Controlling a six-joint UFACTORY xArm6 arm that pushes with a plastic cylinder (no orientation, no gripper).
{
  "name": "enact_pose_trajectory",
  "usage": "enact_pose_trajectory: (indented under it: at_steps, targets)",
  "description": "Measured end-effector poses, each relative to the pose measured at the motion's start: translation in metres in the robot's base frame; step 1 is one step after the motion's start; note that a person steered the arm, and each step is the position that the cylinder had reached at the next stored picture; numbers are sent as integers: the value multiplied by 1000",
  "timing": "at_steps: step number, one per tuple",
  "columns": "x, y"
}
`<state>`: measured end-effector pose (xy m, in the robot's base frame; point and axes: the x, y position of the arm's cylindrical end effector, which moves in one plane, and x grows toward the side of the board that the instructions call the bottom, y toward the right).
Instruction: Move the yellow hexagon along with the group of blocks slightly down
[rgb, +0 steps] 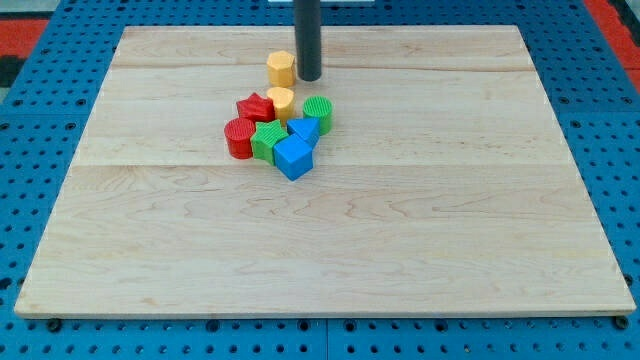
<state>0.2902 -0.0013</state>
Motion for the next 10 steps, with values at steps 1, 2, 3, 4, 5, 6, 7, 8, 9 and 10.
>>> enact_pose_trajectory:
  at_steps: [1, 2, 3, 4, 5, 6, 7, 8, 9, 10]
  targets:
    - [-32, 16]
    - [-60, -14]
    - [-54, -53]
    - [-20, -53]
    - [16, -47]
    - [26, -45]
    - [26, -45]
    - [30, -39]
    - [36, -33]
    - [35, -32]
